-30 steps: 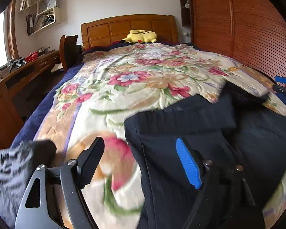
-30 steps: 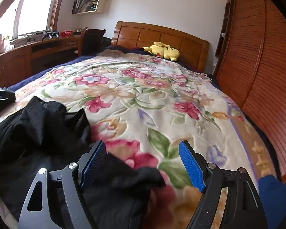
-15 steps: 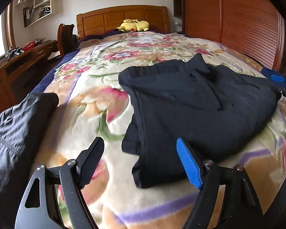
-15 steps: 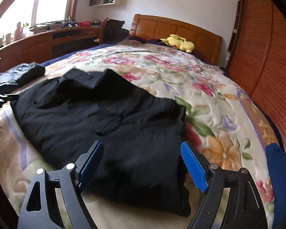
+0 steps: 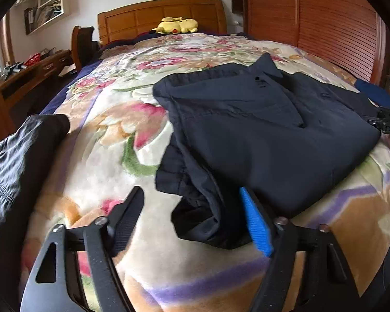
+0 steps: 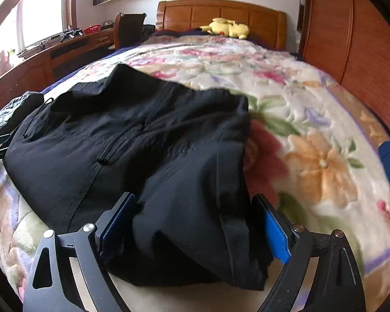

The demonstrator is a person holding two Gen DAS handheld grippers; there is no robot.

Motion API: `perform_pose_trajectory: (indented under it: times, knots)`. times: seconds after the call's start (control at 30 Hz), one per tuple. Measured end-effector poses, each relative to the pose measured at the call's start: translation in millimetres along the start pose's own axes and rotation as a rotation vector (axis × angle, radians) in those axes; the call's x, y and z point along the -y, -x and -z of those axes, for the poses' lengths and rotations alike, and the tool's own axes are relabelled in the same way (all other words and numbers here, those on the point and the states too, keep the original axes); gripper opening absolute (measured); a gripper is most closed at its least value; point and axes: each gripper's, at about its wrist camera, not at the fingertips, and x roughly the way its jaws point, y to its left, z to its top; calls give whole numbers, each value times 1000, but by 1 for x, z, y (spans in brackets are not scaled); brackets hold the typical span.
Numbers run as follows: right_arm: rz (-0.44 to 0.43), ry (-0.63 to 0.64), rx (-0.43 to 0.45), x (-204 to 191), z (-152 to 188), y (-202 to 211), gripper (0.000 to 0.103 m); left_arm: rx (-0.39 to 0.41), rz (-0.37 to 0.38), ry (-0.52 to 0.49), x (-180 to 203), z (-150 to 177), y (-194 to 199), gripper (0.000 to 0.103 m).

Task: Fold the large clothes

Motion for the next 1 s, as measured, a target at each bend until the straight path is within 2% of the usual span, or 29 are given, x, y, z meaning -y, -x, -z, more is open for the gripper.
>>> perform_pose_trajectory:
  times: [0.07,0.2,0.27,0.3,0.37,0.47,0.53,0.63,0.73,1.0]
  knots:
    - [-11,1,-11,-1,-3,-2,91,-10,15,-13,4,-1,-1,58]
    - [-56,-26,-42,5,-5,-9,91,-22,27,-20,9,-1,-3,45]
    - [-80,-41,-56,7,-4,-14,91,-22,38,-9,9,-1,-2,33]
    - [-91,-48,-65,9,-3,-15,90,-21,45,-4,8,-1,-1,31]
    - [-104,-54,-75,10,-3,-17,88,-22,53,7,7,-1,0,22]
    - [-115,-45,-84,7,-5,-18,76,-14,58,36,8,-1,7,12]
    - [-125,-42,-83,5,-5,-11,59,2,45,37,13,-1,16,8]
    - [-120,-10,-59,-1,-3,7,42,28,23,40,21,0,32,4]
    - [-98,16,-39,-9,2,26,36,38,18,29,29,4,49,4]
    - [-85,47,-16,-17,30,75,35,67,25,9,40,33,100,4]
